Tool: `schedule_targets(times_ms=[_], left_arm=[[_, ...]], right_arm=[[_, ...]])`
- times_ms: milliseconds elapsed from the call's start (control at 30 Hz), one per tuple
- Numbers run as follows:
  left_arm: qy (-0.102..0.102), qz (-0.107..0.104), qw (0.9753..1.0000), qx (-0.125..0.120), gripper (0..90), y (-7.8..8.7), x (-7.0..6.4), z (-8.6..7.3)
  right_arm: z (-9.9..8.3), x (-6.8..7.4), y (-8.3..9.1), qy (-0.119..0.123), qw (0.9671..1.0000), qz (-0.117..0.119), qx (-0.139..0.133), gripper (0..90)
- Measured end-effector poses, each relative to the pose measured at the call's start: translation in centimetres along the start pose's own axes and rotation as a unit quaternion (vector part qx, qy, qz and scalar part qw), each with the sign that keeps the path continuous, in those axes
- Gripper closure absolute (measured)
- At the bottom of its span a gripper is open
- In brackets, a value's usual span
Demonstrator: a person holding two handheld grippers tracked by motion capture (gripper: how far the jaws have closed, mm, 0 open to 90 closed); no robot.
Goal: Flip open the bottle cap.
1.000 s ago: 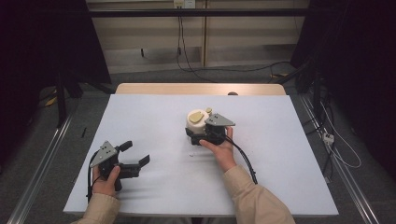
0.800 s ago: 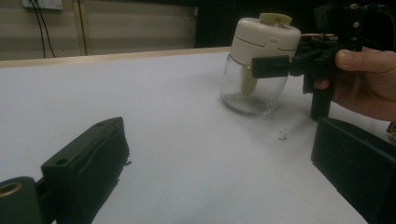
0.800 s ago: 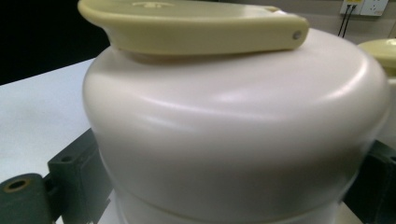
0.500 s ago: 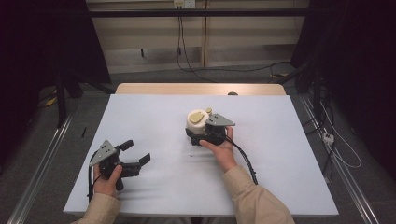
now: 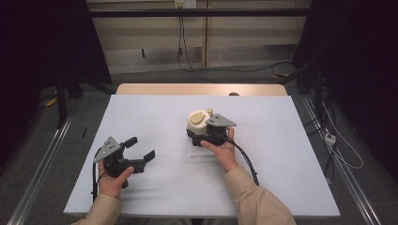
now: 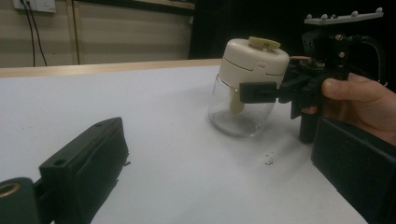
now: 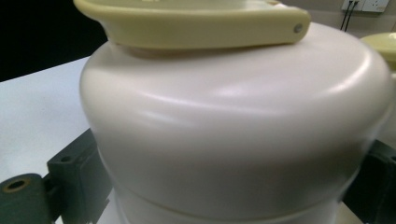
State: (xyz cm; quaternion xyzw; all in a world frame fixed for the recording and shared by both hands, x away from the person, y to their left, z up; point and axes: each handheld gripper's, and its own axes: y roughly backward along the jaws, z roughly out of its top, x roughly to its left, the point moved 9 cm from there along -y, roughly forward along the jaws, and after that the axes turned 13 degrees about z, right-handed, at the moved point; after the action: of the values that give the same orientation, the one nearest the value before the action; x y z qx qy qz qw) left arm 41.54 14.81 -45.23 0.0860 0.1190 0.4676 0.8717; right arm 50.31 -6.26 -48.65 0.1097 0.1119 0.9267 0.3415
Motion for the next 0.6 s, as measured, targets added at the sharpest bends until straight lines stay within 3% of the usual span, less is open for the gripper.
schedule_targets(times_ms=[167,600], left_arm=[[0.003,-0.006,1.0000,0.003,3.8,-0.5,-0.7,0.3],[0.016,-0.006,0.9996,0.021,10.8,-1.5,-1.0,0.9]], right_arm=[[0.0,0.0,0.0,0.000,1.0000,0.000,0.001,5.5],[-0.1,0.0,0.0,0.000,1.0000,0.001,0.002,5.4]])
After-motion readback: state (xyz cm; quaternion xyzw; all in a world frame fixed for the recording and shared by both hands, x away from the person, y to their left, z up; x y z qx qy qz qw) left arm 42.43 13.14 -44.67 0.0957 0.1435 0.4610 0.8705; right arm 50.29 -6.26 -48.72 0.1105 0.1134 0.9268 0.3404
